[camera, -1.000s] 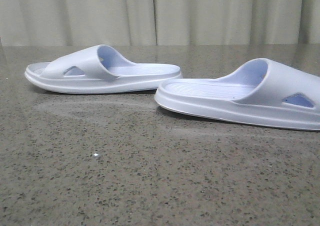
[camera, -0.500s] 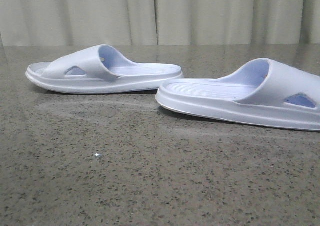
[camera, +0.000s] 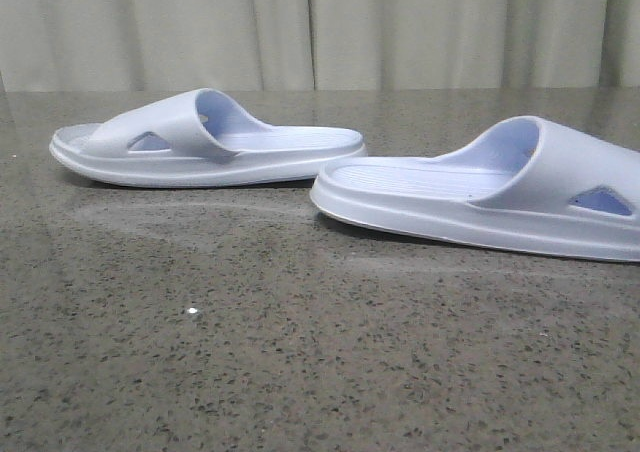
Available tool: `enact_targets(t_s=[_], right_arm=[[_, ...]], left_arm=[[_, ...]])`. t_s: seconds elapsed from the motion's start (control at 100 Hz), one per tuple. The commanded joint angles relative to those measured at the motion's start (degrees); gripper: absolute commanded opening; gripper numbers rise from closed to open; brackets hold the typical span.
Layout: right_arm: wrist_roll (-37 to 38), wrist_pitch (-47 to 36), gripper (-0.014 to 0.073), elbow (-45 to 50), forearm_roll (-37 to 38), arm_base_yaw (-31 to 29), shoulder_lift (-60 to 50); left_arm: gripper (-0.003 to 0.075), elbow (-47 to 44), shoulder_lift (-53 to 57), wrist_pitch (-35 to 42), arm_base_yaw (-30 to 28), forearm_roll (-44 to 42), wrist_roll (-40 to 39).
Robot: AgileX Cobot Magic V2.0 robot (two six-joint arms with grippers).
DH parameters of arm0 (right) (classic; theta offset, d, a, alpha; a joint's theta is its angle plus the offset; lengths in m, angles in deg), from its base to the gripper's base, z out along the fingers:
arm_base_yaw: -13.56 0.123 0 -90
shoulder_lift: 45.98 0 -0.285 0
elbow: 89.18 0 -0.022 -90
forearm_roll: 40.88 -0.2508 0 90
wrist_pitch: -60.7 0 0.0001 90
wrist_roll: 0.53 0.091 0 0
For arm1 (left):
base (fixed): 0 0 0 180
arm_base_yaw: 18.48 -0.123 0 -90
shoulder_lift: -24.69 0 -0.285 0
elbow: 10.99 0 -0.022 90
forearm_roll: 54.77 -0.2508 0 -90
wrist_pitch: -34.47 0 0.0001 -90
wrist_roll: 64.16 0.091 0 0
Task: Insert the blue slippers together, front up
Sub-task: 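Lower the left and right grippers onto the heels of the two slippers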
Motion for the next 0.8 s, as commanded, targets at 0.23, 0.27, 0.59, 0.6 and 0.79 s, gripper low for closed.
enact_targets(t_s=[0.23, 0.27, 0.59, 0.6, 0.79], right_arm=[[-4.6, -1.1, 0.0317, -7.3, 0.5, -4.0, 7.4], [-6.2, 0.4, 0.0317, -8.4, 0.1, -5.1, 8.6], [-29.6, 16.9, 0.0317, -14.0, -22.4, -16.5, 18.5], [-30.3, 17.3, 0.0317, -14.0, -22.8, -16.9, 18.8], [-35.3, 22.8, 0.0316, -14.0, -28.8, -19.0, 22.2]], left_arm=[[0.0384, 2.1, -3.8, 3.8, 0.0, 8.1, 5.1], [0.0384, 2.1, -4.1, 3.8, 0.0, 9.5, 6.2], [0.0384, 2.1, -5.3, 3.8, 0.0, 11.3, 8.5], [0.0384, 2.1, -5.3, 3.8, 0.0, 11.5, 8.6], [0.0384, 2.1, -5.3, 3.8, 0.0, 11.9, 8.9]])
